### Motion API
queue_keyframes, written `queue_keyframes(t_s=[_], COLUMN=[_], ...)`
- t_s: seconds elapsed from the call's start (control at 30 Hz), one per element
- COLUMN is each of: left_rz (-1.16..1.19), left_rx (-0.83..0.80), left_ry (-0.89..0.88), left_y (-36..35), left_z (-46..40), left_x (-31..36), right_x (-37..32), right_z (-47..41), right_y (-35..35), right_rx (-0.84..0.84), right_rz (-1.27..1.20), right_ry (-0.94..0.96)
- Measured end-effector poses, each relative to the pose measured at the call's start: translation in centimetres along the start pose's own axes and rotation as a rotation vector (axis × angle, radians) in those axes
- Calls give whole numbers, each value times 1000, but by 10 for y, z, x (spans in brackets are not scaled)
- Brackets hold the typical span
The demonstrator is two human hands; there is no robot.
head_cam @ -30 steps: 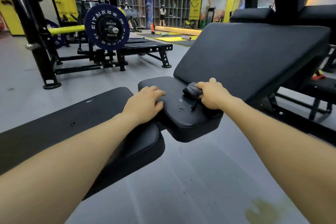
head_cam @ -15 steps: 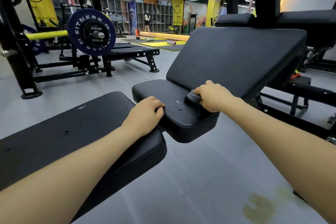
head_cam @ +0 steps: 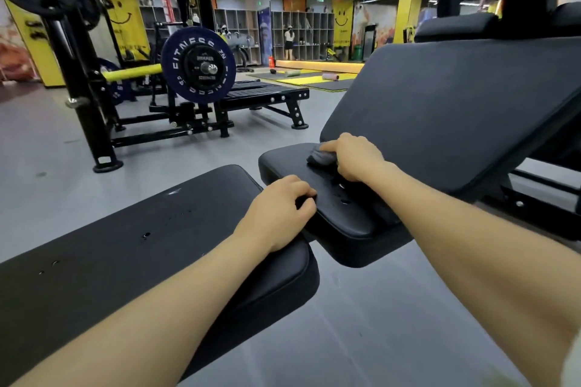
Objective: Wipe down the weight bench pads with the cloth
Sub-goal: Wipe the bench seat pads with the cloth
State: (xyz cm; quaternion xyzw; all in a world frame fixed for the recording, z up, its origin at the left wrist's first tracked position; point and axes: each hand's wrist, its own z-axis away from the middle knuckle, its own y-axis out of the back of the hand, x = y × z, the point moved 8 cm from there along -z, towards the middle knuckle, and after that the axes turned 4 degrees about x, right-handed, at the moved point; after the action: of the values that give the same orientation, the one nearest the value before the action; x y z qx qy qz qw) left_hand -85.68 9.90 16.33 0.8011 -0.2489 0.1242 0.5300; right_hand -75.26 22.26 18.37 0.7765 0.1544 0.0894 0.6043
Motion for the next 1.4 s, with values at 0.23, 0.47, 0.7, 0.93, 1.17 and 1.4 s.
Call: queue_keyframes(t_s=[0.23,0.47,0.7,0.93,1.17,1.4], left_rz=[-30,-21,-12,-97,-96,-84], left_rx=[-9,1,39,219,96,23], left_ry=[19,30,27,99,5,-40], left_y=[-1,-3,-1,17,8,1], left_z=[3,4,1,7,8,6], left_x=[0,1,-2,-5,5,7], right_x=[7,6,0,-8,8,53], right_z=[105,57,-16,55,136,77], right_y=[32,26,-3,13,32,22], right_rx=[-75,28,-40,3,-6,38], right_rz=[178,232,34,-182,-213,68], right_ry=[211,123,-14,208,324,32])
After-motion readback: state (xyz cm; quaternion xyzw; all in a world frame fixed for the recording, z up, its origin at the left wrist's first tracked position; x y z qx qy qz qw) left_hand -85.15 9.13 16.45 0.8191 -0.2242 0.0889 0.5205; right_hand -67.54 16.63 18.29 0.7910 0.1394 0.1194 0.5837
